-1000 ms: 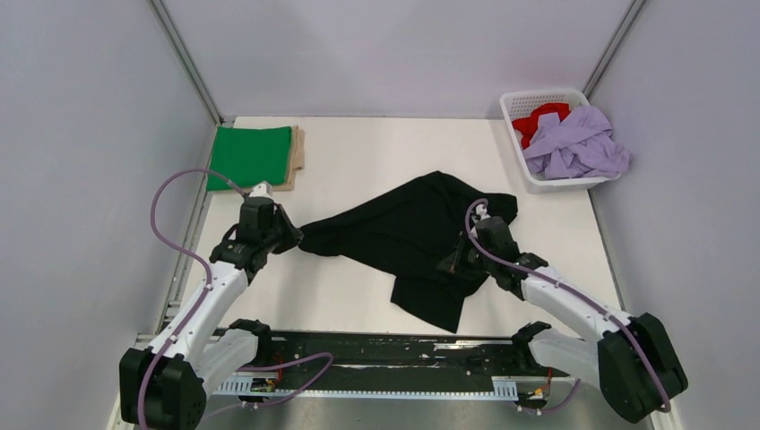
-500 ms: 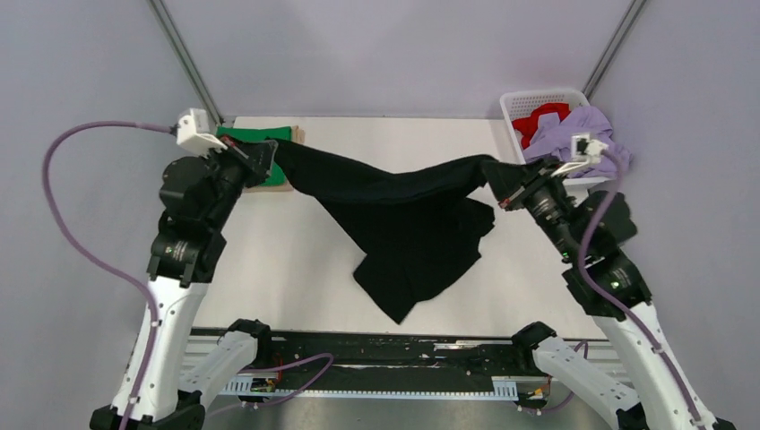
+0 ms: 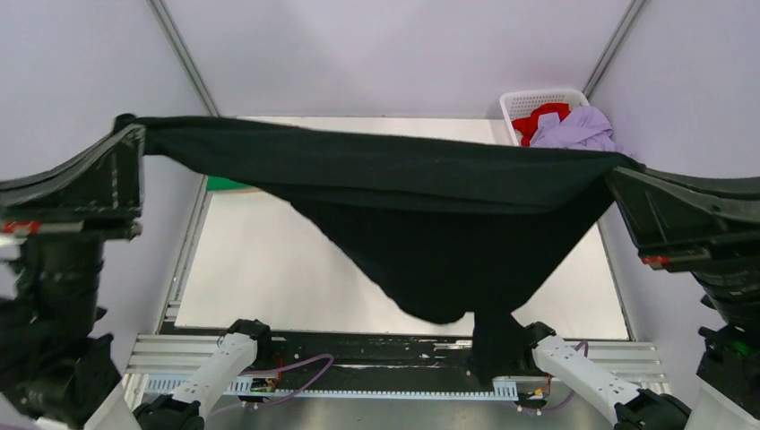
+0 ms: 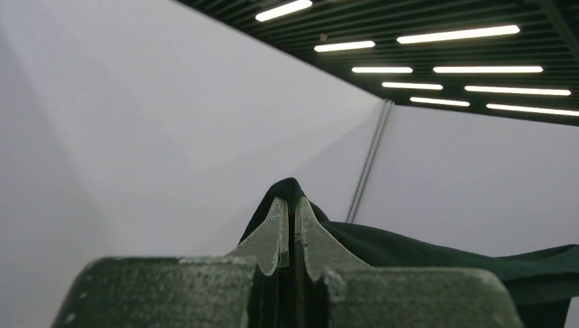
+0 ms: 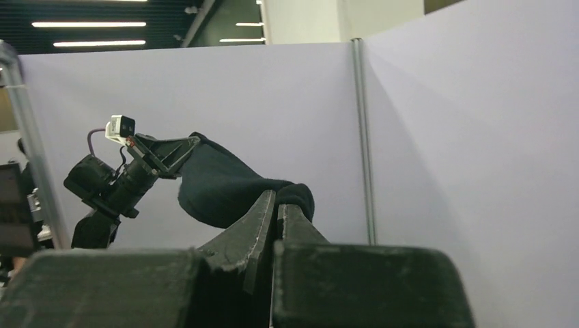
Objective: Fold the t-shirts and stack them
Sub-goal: Flatten out the tshirt
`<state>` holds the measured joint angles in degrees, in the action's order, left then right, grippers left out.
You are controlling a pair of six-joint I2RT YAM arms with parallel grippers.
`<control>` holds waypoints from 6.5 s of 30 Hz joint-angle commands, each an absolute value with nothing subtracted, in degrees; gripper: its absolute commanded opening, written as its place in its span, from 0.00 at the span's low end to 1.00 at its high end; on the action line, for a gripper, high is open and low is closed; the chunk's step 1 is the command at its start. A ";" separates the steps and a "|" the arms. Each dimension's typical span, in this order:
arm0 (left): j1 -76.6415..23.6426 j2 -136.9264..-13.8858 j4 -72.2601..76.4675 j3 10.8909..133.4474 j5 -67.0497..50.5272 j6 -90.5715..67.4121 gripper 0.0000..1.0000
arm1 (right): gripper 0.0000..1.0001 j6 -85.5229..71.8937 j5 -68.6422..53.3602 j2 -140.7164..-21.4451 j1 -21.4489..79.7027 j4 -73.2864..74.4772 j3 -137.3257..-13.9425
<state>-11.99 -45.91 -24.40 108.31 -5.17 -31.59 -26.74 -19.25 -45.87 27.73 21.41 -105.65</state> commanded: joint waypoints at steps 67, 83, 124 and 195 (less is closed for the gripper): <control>-31.75 -73.45 -20.33 42.25 -8.16 -49.08 1.00 | 1.00 -23.89 -12.44 -113.61 16.01 17.00 -77.57; -22.63 -117.21 -20.76 72.33 -3.92 -49.54 1.00 | 1.00 -38.65 -19.32 -89.45 19.11 16.56 -40.02; -13.77 -114.74 -22.82 71.71 -12.56 -39.64 1.00 | 1.00 -31.47 -11.52 -83.29 -1.40 25.78 -42.02; -25.17 -94.02 -40.35 79.96 5.75 -32.37 1.00 | 1.00 -35.80 11.30 -76.43 10.85 30.20 -62.49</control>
